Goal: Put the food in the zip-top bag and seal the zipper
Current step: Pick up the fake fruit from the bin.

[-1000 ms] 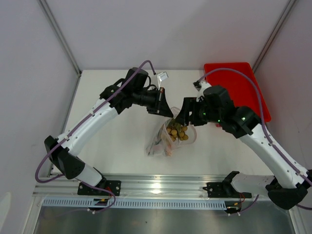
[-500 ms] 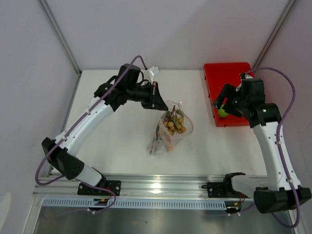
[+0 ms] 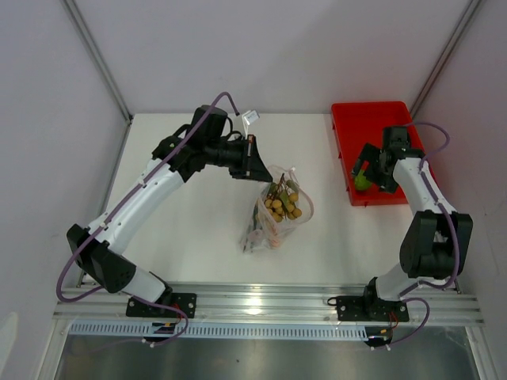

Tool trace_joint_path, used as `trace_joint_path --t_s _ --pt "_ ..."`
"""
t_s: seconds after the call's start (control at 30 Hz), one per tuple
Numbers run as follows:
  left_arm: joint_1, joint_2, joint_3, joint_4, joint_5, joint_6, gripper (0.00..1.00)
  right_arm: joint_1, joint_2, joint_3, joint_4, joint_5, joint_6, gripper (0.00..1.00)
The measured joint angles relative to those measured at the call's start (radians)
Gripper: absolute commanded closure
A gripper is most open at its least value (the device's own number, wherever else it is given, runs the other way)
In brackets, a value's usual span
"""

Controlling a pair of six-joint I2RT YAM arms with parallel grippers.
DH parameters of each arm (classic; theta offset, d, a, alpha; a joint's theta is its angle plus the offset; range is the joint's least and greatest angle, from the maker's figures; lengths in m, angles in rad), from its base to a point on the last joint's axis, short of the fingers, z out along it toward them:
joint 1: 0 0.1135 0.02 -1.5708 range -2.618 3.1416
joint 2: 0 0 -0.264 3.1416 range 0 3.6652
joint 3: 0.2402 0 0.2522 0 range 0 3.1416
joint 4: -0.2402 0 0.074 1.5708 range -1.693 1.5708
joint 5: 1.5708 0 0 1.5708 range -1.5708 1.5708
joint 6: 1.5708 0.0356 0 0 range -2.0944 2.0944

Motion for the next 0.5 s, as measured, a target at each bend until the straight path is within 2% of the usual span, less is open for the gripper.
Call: trace_joint_path --t_s 0.37,0.47,0.5 --pt "0.001 0.000 -0.009 -0.001 0.012 0.004 0.99 -0.026 0.239 0.083 0.116 0.003 -0.004 0.02" --pt "0.001 0.000 -0.009 -0.001 0.012 0.010 0.99 -0.027 0.282 0.116 0.152 -0.008 -0.002 0.06" --pt "0.001 0.000 -0.009 -0.001 0.012 0.011 0.99 -0.027 0.296 0.127 0.165 -0.013 -0.001 0.10"
